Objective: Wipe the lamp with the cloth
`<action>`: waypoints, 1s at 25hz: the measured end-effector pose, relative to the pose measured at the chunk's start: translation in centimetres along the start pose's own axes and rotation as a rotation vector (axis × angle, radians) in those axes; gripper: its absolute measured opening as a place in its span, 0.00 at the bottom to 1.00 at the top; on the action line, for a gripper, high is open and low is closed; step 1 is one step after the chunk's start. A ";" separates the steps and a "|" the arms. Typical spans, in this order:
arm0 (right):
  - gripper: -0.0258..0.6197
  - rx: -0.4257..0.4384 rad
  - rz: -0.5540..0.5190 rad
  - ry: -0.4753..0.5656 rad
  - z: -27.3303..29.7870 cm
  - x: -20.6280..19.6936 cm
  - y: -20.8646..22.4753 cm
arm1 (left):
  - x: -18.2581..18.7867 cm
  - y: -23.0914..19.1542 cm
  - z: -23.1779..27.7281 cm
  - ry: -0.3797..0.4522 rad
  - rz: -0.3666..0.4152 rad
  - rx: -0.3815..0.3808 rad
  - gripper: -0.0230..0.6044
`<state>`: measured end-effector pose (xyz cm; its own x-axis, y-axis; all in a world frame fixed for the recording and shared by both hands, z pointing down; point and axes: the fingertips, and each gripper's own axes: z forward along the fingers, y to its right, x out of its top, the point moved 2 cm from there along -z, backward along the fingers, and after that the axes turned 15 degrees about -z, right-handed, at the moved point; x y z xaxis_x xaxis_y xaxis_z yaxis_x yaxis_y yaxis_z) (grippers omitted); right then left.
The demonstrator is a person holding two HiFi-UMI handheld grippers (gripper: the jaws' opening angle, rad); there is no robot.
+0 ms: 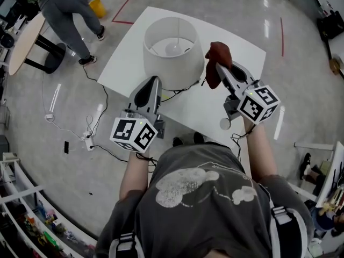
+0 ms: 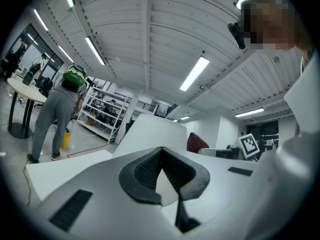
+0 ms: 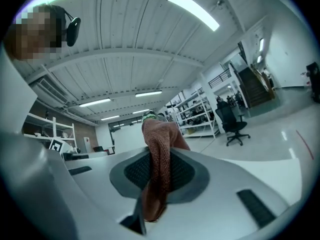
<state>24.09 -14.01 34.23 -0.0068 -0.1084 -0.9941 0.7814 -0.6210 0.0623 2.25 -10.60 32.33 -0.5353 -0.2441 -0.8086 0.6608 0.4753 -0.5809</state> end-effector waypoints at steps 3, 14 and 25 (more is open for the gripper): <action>0.13 0.067 -0.032 0.067 1.5 2.9 -0.5 | 0.3 0.8 -0.5 0.024 0.017 0.012 0.05; 0.13 0.093 -0.066 -0.039 3.3 -0.5 0.2 | 0.3 1.3 -0.7 0.021 0.046 0.065 0.05; 0.13 0.054 0.053 -0.183 3.4 -8.4 3.6 | -1.1 0.9 -0.5 0.005 0.033 0.112 0.05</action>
<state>24.84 -17.92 43.07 -0.0842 -0.2782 -0.9568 0.7492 -0.6507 0.1232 3.18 -9.47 32.68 -0.5153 -0.2253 -0.8269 0.7323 0.3855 -0.5614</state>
